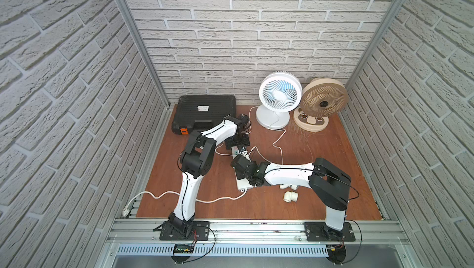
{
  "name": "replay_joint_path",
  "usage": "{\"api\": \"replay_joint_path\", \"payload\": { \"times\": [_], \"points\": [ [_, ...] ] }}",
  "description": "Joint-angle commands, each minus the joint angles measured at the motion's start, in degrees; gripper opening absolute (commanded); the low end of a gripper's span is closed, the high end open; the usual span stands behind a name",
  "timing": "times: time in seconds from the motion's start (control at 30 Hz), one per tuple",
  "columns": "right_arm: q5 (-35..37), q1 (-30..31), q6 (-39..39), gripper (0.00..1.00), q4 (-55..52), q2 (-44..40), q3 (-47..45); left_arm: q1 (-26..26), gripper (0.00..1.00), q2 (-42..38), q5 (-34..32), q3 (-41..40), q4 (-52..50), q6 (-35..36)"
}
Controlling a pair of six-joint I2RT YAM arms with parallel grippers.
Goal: Unplug the desk fan from the power strip
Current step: Remove the plug from the socket.
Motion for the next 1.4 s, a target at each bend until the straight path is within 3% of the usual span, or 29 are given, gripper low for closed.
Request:
{"api": "replay_joint_path", "payload": {
  "times": [0.0,0.37,0.67,1.1,1.37],
  "points": [
    [-3.2,-0.5,0.5,0.03,1.3,1.0,-0.1,0.8,0.0,8.0,2.6,-4.3,1.8,0.6],
    [6.0,3.2,-3.8,0.03,-5.8,2.7,5.9,0.5,0.0,7.8,2.0,-3.5,1.1,1.1],
    [5.9,3.3,-3.9,0.03,-5.2,2.7,5.9,0.3,0.0,7.5,1.6,-3.2,0.7,1.4],
    [-7.6,-2.1,4.0,0.03,5.3,-0.9,-3.8,0.3,0.0,5.4,1.3,-4.1,0.9,2.0],
    [-7.2,-1.9,3.6,0.03,4.0,-0.3,-2.4,0.1,0.0,5.2,1.3,-4.4,1.1,2.0]
  ]
}}
